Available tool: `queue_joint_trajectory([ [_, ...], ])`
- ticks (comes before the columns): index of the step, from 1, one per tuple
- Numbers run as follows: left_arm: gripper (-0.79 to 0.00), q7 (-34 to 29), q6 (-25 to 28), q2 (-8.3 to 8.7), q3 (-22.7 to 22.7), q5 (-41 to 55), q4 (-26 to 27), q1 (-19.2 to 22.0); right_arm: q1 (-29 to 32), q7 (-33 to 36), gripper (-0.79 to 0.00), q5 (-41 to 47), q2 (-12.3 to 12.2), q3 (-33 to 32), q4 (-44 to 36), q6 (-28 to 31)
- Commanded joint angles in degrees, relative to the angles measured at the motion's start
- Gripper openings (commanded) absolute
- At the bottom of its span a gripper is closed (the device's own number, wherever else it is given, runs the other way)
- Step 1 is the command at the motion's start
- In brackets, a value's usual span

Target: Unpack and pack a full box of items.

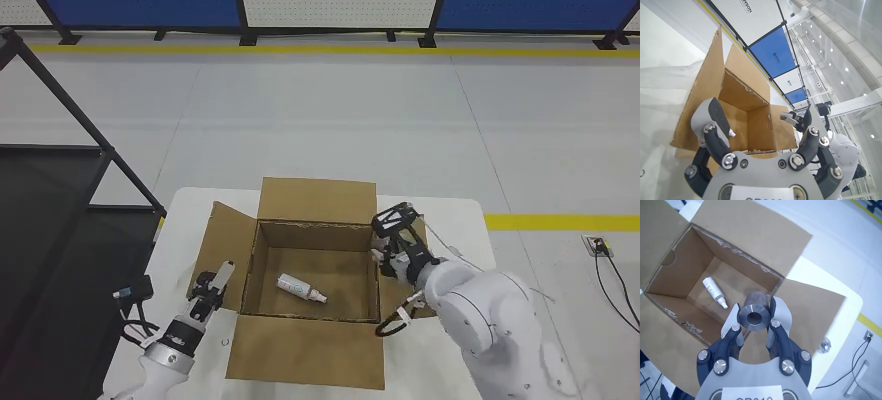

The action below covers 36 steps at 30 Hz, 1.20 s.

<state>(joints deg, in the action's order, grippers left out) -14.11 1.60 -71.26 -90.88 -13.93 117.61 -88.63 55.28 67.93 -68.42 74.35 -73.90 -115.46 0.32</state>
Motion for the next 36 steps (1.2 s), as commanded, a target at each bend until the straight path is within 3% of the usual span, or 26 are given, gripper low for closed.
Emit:
queue_joint_trajectory([
  [1, 0.0, -0.62, -0.5, 0.01, 0.71, -0.5, -0.2, 0.87, 5.85, -0.37, -0.785, 0.36, -0.59, -6.24, -5.97, -0.38],
  [6, 0.0, -1.83, -1.6, -0.01, 2.67, -1.78, -0.73, 3.17, 14.8, -0.29, -0.785, 1.44, -1.39, -16.03, -10.48, -2.33],
  [10, 0.0, -2.44, -2.39, -0.04, 3.86, -2.43, -1.28, 4.61, 17.31, 0.87, -0.785, 4.64, -1.71, -20.07, -6.02, -2.52],
  [22, 0.0, -2.65, -3.51, -0.06, 5.07, -3.2, -1.75, 6.01, 9.26, 3.63, -0.785, 7.76, -2.53, -19.64, 18.52, -0.85],
  [36, 0.0, -1.46, -3.1, -0.04, 4.82, -2.91, -1.37, 4.77, 2.79, 4.99, -0.785, 3.6, -2.82, -14.3, 29.03, -4.36],
])
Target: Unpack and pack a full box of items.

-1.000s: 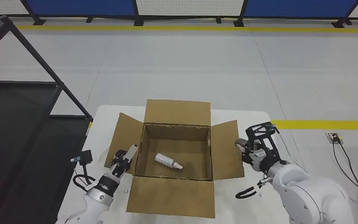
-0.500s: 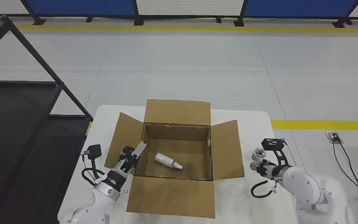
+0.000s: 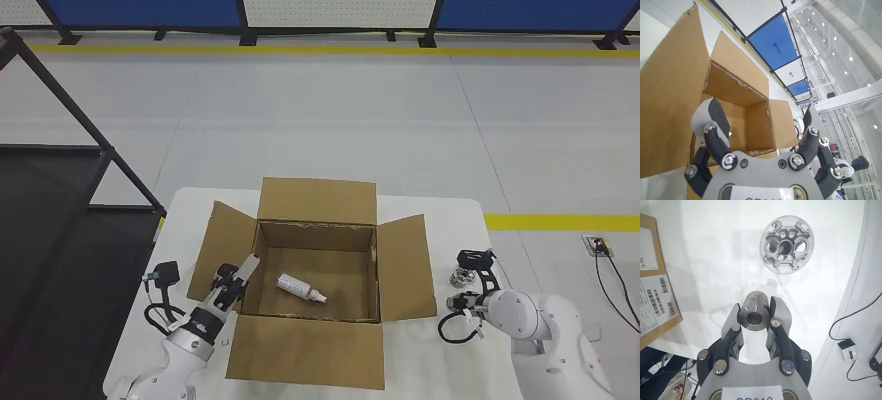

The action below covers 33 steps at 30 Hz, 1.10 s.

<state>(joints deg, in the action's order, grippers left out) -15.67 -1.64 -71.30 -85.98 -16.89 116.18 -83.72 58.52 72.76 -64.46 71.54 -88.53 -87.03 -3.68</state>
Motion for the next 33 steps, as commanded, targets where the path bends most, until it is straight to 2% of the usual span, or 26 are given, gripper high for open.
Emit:
queue_joint_trajectory([
  [1, 0.0, 0.12, 0.23, 0.01, -0.14, 0.2, 0.05, -0.3, -0.86, 0.17, -0.785, -0.51, -0.01, 0.64, 1.17, -0.64],
  [8, 0.0, 0.35, 0.73, 0.06, -0.83, 0.75, 0.23, -1.05, -3.29, 0.33, -0.785, -1.34, 0.01, 2.63, 4.94, -2.38],
  [12, 0.0, 0.51, 0.84, 0.09, -1.03, 0.73, 0.35, -1.29, -4.2, 0.34, -0.693, -1.06, -0.03, 3.17, 6.61, -2.59],
  [14, 0.0, 0.51, 0.85, 0.1, -1.07, 0.74, 0.4, -1.35, -4.47, 0.25, -0.68, -0.82, -0.06, 3.39, 7.26, -2.64],
  [15, 0.0, 0.47, 0.87, 0.11, -1.09, 0.73, 0.42, -1.36, -4.57, 0.15, -0.64, -0.71, -0.07, 3.46, 7.58, -2.74],
  [16, 0.0, 0.38, 0.89, 0.12, -1.12, 0.69, 0.44, -1.37, -4.66, 0.14, -0.557, -0.56, -0.08, 3.57, 7.86, -2.71],
  [17, 0.0, 0.34, 0.89, 0.13, -1.17, 0.71, 0.46, -1.38, -4.73, 0.02, -0.523, -0.42, -0.1, 3.59, 8.08, -2.79],
  [21, 0.0, 0.21, 0.79, 0.16, -1.39, 0.73, 0.51, -1.39, -4.78, -0.21, -0.437, 0.12, -0.21, 3.61, 8.45, -3.01],
  [24, 0.0, 0.0, 0.8, 0.19, -1.52, 0.77, 0.5, -1.3, -4.6, -0.58, -0.4, 0.45, -0.31, 3.48, 8.0, -3.25],
  [26, 0.0, -0.17, 0.75, 0.22, -1.63, 0.82, 0.53, -1.22, -4.22, -1.09, -0.345, 1.01, -0.4, 3.18, 7.02, -3.21],
  [28, 0.0, -0.27, 0.72, 0.24, -1.75, 0.85, 0.61, -1.13, -3.61, -1.88, -0.259, 1.47, -0.53, 2.47, 5.48, -3.69],
  [30, 0.0, -0.36, 0.72, 0.26, -1.9, 0.88, 0.72, -1.1, -2.79, -2.87, -0.139, 1.96, -0.68, 1.31, 3.16, -4.79],
  [31, 0.0, -0.41, 0.73, 0.28, -2.0, 0.89, 0.8, -1.13, -2.26, -3.32, -0.132, 2.34, -0.75, 0.79, 1.56, -4.95],
  [32, 0.0, -0.38, 0.79, 0.28, -2.12, 1.03, 0.91, -1.16, -1.65, -4.09, -0.092, 2.44, -0.84, 0.19, -0.36, -5.26],
  [33, 0.0, -0.46, 0.87, 0.3, -2.24, 1.08, 0.94, -1.22, -0.92, -5.03, 0.0, 2.33, -0.92, -0.45, -2.44, -5.95],
])
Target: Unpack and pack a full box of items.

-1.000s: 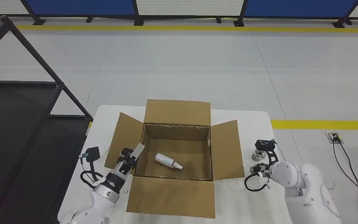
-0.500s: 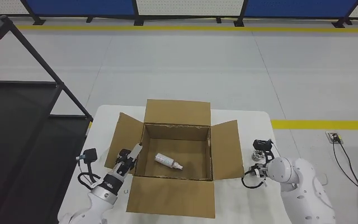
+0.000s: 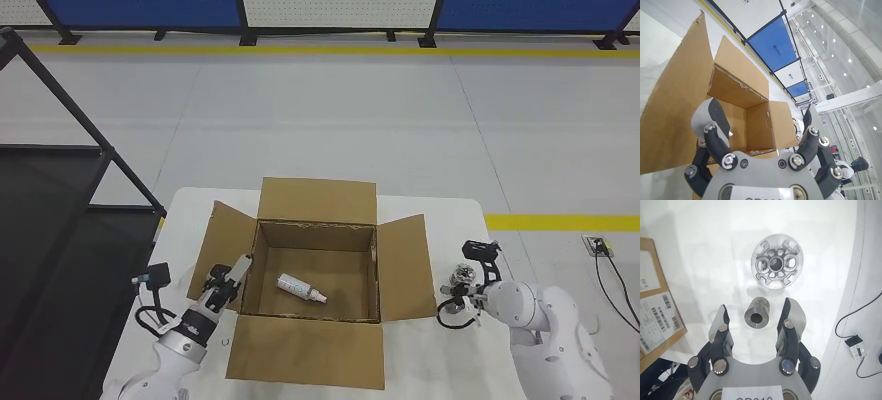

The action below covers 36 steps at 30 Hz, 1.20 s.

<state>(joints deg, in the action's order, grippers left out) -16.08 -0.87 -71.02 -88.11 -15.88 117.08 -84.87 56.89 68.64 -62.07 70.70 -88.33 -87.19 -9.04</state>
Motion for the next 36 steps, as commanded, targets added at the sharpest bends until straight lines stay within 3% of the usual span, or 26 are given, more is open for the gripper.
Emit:
queue_joint_trajectory([
  [1, 0.0, -0.2, 0.18, 0.04, -0.26, 0.08, 0.06, -0.12, 1.48, -1.73, 0.0, -0.24, -0.14, -1.15, -4.55, -1.33],
  [5, 0.0, -0.48, 0.58, 0.13, -1.07, 0.51, 0.04, -0.31, 4.61, -7.0, 0.0, -0.07, -0.16, -3.56, -15.56, -5.79],
  [8, 0.0, -0.22, 0.67, 0.17, -1.72, 0.67, 0.27, -0.63, 7.92, -11.93, 0.0, 2.74, -0.07, -5.12, -24.97, -5.78],
  [13, 0.0, 0.99, 1.03, 0.2, -3.07, 1.51, 0.78, -1.81, 9.98, -13.41, 0.0, 8.65, -0.21, -3.22, -34.1, 3.05],
  [17, 0.0, 2.34, 1.57, 0.19, -4.74, 3.15, 1.23, -3.37, 5.2, -9.13, 0.0, 8.81, -0.28, 3.7, -34.03, 8.21],
  [22, 0.0, 4.21, 2.09, 0.2, -7.58, 4.84, 1.0, -5.5, -5.29, -4.94, 0.0, 7.23, 0.66, 17.05, -28.05, 10.55],
  [26, 0.0, 5.67, 3.17, 0.16, -9.72, 6.38, 1.02, -7.55, -15.81, -2.76, 0.0, 4.95, 2.71, 29.46, -17.88, 8.73],
  [32, 0.0, 7.26, 5.28, 0.05, -11.86, 8.49, 1.2, -10.27, -31.33, -2.54, 0.0, 9.59, 8.13, 45.24, 4.33, 7.81],
  [36, 0.0, 7.94, 6.48, -0.03, -12.74, 9.68, 1.05, -11.47, -38.18, -3.66, 0.0, 14.67, 12.49, 52.96, 17.75, 10.16],
])
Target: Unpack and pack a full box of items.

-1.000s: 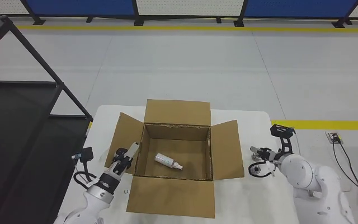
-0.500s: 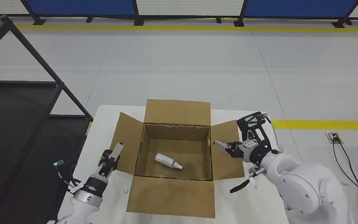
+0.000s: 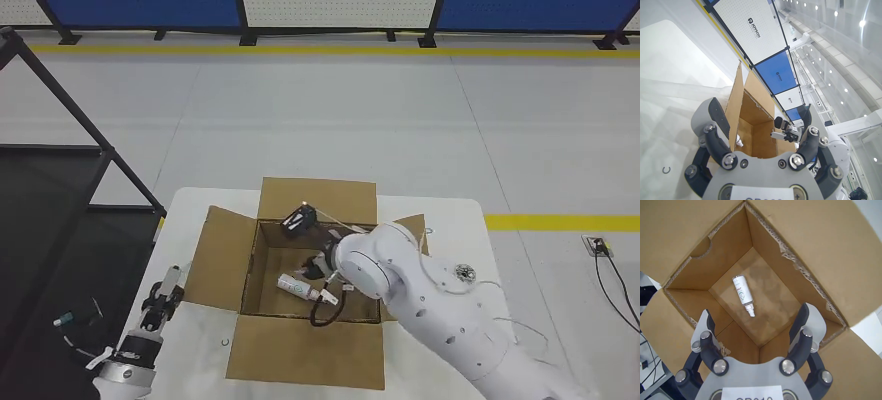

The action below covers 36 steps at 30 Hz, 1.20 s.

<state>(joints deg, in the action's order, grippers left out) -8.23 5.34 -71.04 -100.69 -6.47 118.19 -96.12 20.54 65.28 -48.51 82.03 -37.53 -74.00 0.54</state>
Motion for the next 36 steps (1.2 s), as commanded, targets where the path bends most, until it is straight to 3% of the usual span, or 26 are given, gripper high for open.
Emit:
queue_joint_trajectory([
  [1, 0.0, 0.15, 0.49, -0.03, -0.29, 0.44, -0.1, -0.41, -3.02, -0.53, 0.0, 2.17, 2.27, 3.88, 7.49, 1.34],
  [11, 0.0, -0.37, 0.94, -0.1, -0.56, 1.05, -0.59, -0.32, -8.19, -6.16, 0.0, 8.1, 11.7, 13.34, 30.07, 7.98],
  [20, 0.0, -1.8, 0.5, -0.03, -0.55, 0.53, -0.75, 0.69, -9.19, -12.2, -0.003, 8.33, 17.48, 15.99, 43.46, 10.81],
  [24, 0.0, -2.15, 0.59, -0.01, -0.87, 0.81, -1.11, 0.68, -9.18, -13.47, -0.055, 8.43, 19.58, 16.53, 47.63, 11.67],
  [27, 0.0, -2.25, 0.75, -0.01, -1.25, 1.02, -1.24, 0.51, -9.24, -14.11, -0.145, 8.56, 20.94, 16.7, 50.32, 12.66],
  [29, 0.0, -2.43, 0.83, 0.0, -1.43, 1.19, -1.31, 0.4, -9.29, -14.38, -0.336, 8.53, 21.74, 16.79, 51.98, 13.08],
  [31, 0.0, -2.44, 0.83, 0.0, -1.58, 1.24, -1.37, 0.36, -9.41, -14.66, -0.456, 8.6, 22.47, 16.76, 53.46, 13.44],
  [34, 0.0, -2.46, 0.88, -0.01, -1.64, 1.3, -1.39, 0.33, -9.75, -15.25, -0.696, 8.75, 23.38, 16.57, 55.35, 14.12],
  [36, 0.0, -2.48, 0.91, -0.02, -1.7, 1.32, -1.43, 0.33, -10.1, -15.63, -0.785, 9.01, 23.84, 16.3, 56.32, 14.91],
])
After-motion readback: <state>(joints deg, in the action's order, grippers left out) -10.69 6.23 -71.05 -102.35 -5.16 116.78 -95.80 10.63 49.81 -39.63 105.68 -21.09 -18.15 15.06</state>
